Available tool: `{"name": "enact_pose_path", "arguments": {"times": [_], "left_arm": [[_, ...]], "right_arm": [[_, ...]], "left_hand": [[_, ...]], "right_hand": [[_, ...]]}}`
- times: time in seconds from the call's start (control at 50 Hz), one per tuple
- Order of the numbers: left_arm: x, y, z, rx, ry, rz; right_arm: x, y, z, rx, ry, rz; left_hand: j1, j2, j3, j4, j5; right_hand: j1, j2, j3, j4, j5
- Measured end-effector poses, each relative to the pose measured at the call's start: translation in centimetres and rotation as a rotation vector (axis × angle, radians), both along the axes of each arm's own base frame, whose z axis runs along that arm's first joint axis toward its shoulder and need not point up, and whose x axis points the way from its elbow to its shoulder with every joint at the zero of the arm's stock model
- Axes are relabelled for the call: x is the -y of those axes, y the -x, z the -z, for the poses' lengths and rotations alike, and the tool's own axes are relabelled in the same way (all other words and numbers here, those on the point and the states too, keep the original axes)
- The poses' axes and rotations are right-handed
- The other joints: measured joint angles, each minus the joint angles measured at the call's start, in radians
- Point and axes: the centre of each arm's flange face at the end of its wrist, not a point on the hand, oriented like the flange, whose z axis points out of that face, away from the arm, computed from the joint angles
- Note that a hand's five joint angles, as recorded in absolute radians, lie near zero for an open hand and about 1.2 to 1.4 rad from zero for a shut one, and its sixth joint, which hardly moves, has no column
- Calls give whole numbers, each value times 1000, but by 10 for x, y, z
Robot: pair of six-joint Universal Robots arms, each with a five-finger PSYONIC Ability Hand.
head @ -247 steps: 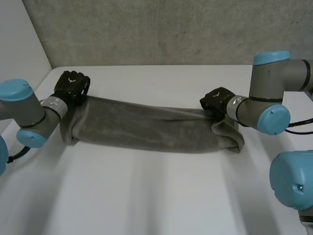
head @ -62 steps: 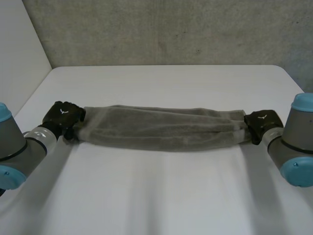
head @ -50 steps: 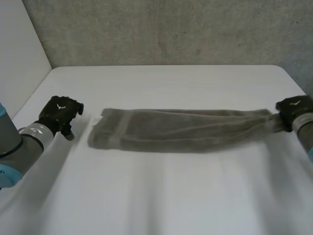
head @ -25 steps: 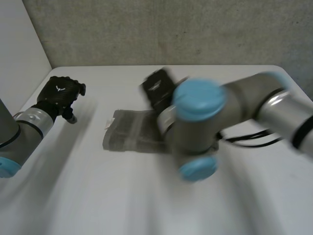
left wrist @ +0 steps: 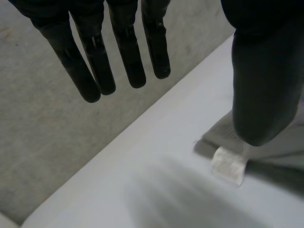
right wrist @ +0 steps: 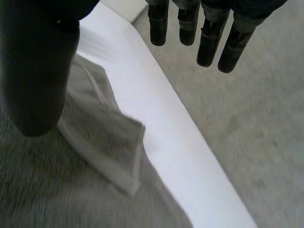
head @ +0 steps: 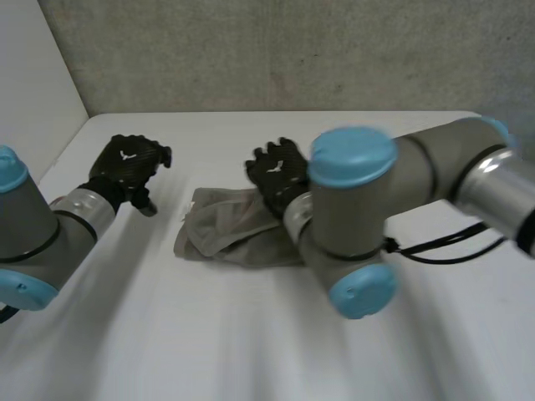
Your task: Fold the towel.
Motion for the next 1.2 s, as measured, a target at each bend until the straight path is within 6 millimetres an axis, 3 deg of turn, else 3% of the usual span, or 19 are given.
{"name": "enact_pose_path", "arguments": {"times": [0.2, 0.32, 0.46, 0.66, 0.82, 1.04, 1.2], "left_arm": [[-43, 45, -9, -146, -85, 140], [-64, 70, -4, -192, -141, 216], [-72, 88, 12, -198, -187, 261], [-55, 102, 44, -174, -226, 257], [-24, 102, 58, -173, -196, 147], [16, 68, 63, -176, -170, -57], [18, 49, 71, -161, -225, -111]], "right_arm": [[12, 64, 14, -43, -199, 113], [11, 81, 31, -56, -232, 133], [10, 86, 39, -22, -207, 141], [11, 84, 50, 43, -204, 151], [12, 83, 66, 35, -225, 156], [15, 82, 83, 27, -228, 162], [18, 83, 87, 28, -214, 187]], "left_hand": [[0, 0, 0, 0, 0], [0, 0, 0, 0, 0], [0, 0, 0, 0, 0], [0, 1, 1, 0, 5], [0, 2, 2, 0, 10], [0, 3, 2, 0, 11], [0, 2, 1, 0, 10]], "right_hand": [[-1, 0, 0, 0, 0], [-2, 0, 0, 0, 0], [-3, 0, 0, 0, 0], [91, 84, 80, 77, 98], [175, 162, 172, 173, 193], [266, 246, 257, 243, 262], [305, 296, 294, 283, 302]]}}
